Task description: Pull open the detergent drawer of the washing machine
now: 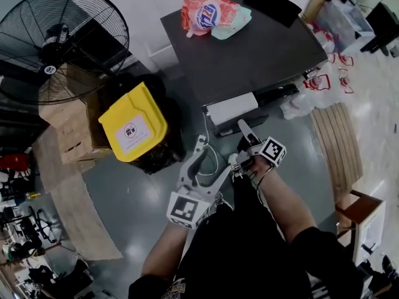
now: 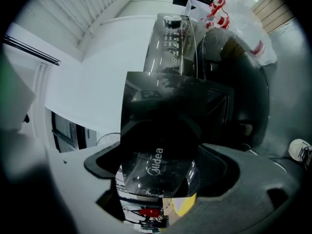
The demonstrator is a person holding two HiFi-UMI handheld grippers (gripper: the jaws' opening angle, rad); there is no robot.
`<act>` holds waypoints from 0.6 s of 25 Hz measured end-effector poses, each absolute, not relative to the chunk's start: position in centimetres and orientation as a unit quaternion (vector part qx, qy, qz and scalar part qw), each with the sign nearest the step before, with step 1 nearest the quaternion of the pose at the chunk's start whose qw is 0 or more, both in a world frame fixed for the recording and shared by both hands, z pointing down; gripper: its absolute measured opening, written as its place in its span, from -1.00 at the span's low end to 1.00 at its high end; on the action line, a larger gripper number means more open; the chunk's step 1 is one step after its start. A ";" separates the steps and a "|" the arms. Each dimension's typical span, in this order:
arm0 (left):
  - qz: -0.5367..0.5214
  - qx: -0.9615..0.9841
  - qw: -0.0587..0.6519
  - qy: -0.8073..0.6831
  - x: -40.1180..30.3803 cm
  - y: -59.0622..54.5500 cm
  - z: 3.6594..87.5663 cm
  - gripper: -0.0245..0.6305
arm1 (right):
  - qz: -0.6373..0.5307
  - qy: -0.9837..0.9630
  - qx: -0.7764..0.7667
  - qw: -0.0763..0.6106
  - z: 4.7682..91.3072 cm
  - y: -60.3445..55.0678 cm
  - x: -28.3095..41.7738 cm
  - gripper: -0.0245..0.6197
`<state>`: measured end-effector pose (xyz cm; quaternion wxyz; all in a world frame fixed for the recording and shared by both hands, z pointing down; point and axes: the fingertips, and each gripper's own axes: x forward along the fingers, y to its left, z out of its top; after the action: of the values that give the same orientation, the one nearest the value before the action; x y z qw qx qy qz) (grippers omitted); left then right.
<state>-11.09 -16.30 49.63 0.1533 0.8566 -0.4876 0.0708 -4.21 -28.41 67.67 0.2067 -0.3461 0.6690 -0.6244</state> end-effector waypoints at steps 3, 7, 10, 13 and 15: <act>0.062 0.862 0.137 -0.484 -10.7 -15.2 50.0 -0.08 | -0.626 0.666 -0.346 0.212 67.6 -26.9 -3.4 0.54; 0.067 0.870 0.140 -0.469 -9.7 -13.9 49.6 -0.08 | -0.621 0.668 -0.346 0.219 67.6 -25.0 -2.3 0.54; 0.070 0.875 0.145 -0.457 -9.1 -12.8 49.4 -0.08 | -0.618 0.668 -0.351 0.220 67.7 -23.7 -1.5 0.54; 0.078 0.878 0.155 -0.445 -8.4 -11.7 49.2 -0.08 | -0.618 0.666 -0.352 0.225 67.8 -22.3 -0.8 0.54; 0.078 0.881 0.149 -0.442 -8.3 -11.1 49.3 -0.08 | -0.617 0.667 -0.351 0.228 67.9 -21.4 -0.4 0.54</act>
<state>-8.34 -11.08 49.29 0.1491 0.8812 -0.4419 0.0778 -0.43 -21.42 67.85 0.2282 -0.3510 0.6665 -0.6168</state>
